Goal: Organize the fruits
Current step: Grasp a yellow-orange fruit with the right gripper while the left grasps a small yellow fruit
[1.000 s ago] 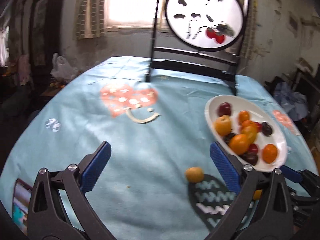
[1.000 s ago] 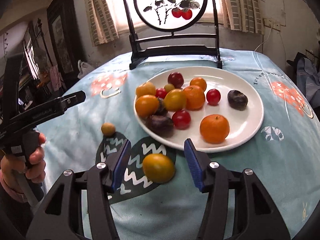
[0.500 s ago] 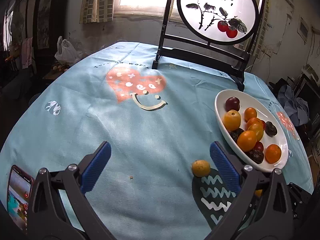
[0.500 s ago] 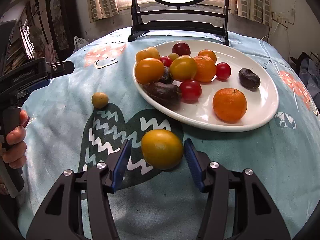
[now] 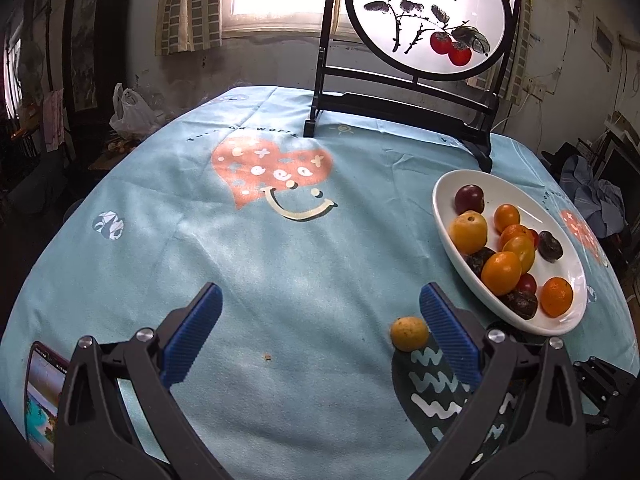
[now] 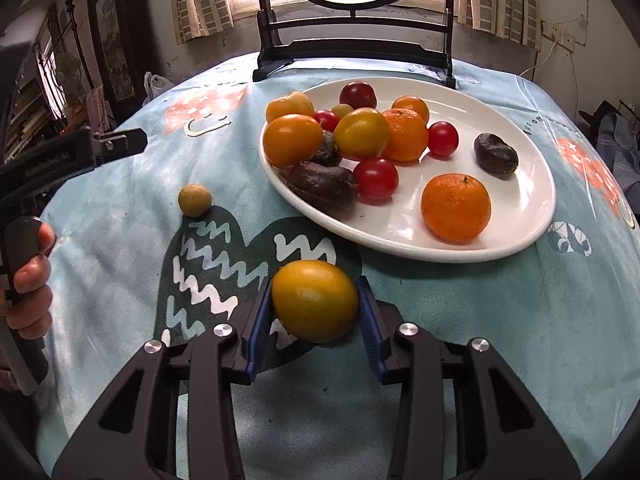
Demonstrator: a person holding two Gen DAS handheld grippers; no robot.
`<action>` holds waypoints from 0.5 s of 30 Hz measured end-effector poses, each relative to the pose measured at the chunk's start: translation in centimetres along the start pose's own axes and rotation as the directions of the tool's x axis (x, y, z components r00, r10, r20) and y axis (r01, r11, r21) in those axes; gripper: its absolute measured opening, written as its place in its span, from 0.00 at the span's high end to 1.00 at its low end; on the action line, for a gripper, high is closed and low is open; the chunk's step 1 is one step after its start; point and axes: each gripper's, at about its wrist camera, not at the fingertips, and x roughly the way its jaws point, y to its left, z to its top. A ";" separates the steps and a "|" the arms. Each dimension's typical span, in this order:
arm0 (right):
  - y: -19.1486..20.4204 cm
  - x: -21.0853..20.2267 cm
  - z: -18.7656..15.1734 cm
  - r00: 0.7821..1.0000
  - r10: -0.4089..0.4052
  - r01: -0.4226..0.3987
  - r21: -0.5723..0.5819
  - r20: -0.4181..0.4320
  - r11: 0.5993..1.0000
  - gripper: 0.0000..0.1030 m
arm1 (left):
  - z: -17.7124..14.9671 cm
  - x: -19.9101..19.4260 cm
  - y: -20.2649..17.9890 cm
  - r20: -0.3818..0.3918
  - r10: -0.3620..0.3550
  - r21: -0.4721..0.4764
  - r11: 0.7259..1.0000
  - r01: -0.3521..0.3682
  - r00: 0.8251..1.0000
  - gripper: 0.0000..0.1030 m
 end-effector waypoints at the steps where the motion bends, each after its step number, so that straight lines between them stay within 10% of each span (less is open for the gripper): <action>1: -0.3 -0.5 0.1 1.000 0.027 -0.027 0.020 0.013 0.999 0.60 | 0.0 0.1 0.1 0.003 0.011 0.001 1.000 -0.011 1.000 0.02; 11: -1.8 -3.3 0.4 0.989 0.046 -0.063 0.117 0.138 0.991 0.60 | -1.1 0.5 -2.9 -0.042 -0.151 0.129 0.979 0.155 0.988 0.04; 15: -1.8 -3.3 0.4 0.991 0.040 -0.056 0.123 0.130 0.991 0.60 | -2.2 1.5 -5.0 -0.110 -0.198 0.216 0.952 0.218 0.974 0.20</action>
